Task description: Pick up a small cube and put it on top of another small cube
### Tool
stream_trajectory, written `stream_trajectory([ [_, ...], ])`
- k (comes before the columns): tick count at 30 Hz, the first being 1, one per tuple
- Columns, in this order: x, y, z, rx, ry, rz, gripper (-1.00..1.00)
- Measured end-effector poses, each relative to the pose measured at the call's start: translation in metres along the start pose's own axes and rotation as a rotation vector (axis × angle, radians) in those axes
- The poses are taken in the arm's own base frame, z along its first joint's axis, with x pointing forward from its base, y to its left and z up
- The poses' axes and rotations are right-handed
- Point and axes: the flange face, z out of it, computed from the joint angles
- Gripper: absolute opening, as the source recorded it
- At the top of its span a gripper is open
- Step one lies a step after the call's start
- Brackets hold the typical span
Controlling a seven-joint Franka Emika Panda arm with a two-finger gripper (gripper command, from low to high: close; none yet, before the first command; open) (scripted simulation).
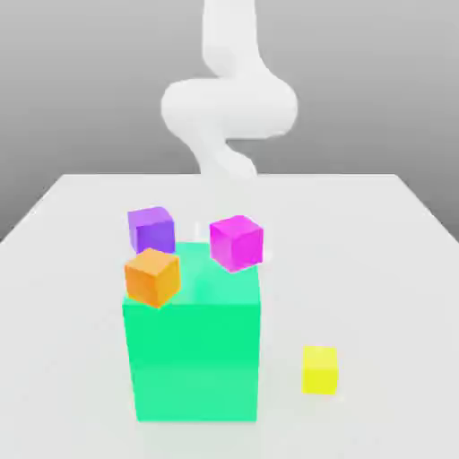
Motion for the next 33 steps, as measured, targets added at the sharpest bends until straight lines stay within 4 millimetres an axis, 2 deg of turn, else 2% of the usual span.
stream_trajectory([
  [4,-0.032,-0.001,0.09,-0.025,-0.14,-0.212,0.0],
  [8,-0.08,0.004,0.167,-0.04,-0.272,-0.42,0.0],
  [12,-0.138,0.018,0.233,-0.049,-0.402,-0.632,0.0],
  [15,-0.186,0.035,0.273,-0.051,-0.497,-0.792,0.0],
  [19,-0.251,0.066,0.314,-0.05,-0.624,-1.01,0.0],
  [23,-0.313,0.104,0.341,-0.044,-0.748,-1.229,0.0],
  [29,-0.347,0.137,0.384,-0.047,-0.774,-1.27,0.0],
  [30,-0.352,0.141,0.391,-0.046,-0.775,-1.269,-1.0],
  [33,-0.352,0.142,0.391,-0.046,-0.776,-1.269,-1.0],
])
